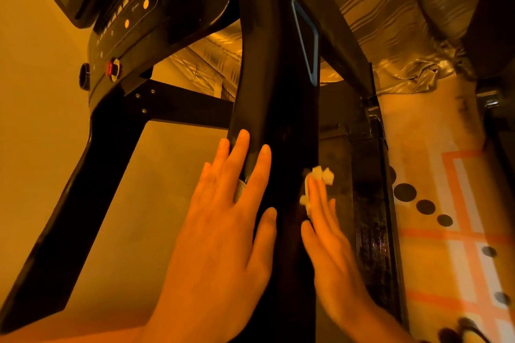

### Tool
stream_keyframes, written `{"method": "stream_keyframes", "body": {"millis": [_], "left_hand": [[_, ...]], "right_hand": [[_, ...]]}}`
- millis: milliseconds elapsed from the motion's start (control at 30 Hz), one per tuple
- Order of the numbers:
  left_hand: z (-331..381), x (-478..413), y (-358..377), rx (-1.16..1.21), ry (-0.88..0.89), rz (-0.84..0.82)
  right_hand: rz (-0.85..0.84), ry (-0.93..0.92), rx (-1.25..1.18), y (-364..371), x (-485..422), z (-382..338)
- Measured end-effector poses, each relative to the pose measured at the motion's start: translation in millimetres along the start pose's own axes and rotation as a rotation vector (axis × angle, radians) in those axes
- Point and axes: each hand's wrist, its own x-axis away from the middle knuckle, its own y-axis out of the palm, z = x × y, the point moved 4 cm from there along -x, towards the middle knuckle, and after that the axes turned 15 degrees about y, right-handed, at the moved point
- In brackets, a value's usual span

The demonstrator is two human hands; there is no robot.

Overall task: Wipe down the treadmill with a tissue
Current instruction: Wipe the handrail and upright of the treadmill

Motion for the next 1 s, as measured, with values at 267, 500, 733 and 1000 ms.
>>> {"method": "stream_keyframes", "body": {"millis": [267, 500, 733, 1000], "left_hand": [[0, 2, 1, -0.029, 0.003, -0.015], [2, 1, -1, -0.027, -0.005, -0.023], [2, 0, 0, -0.054, -0.004, -0.036], [0, 0, -1, -0.005, 0.003, -0.017]], "right_hand": [[0.111, 0.041, 0.073, -27, -114, -45], [0.049, -0.072, 0.098, 2, -11, -21], [0.098, -0.023, 0.119, -35, -143, -57], [-0.032, -0.134, 0.14, 6, 12, -20]]}}
